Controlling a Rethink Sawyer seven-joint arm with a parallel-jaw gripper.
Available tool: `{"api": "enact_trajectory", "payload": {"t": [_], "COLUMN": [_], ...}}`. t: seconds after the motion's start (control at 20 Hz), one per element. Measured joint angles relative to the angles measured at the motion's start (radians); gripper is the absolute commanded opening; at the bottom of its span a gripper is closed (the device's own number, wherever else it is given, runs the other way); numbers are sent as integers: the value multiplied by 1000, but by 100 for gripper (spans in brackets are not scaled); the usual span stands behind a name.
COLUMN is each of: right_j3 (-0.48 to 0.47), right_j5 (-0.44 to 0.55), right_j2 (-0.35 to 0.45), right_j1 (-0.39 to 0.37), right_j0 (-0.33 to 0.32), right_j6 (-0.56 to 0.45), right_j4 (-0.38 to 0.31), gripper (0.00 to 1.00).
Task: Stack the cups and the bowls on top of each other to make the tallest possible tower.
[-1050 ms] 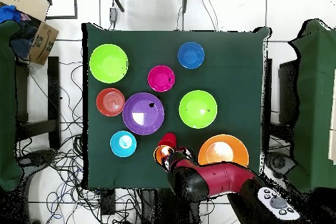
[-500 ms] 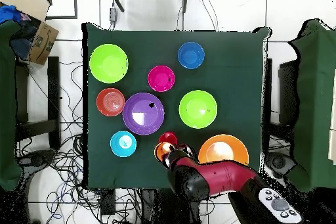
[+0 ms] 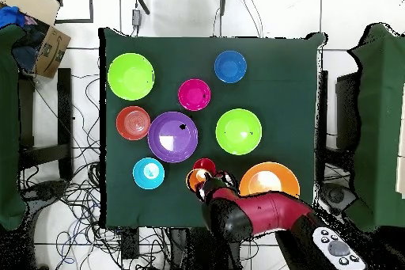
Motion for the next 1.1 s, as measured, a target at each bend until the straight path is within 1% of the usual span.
{"api": "enact_trajectory", "payload": {"t": [0.6,0.8,1.1], "right_j3": [0,0,0], "right_j5": [-5,-18,-66], "right_j2": [5,5,5], "right_j1": [0,0,0], "right_j0": [1,2,12], "right_j6": [0,0,0], "right_j4": [0,0,0], "gripper": [0,0,0]}}
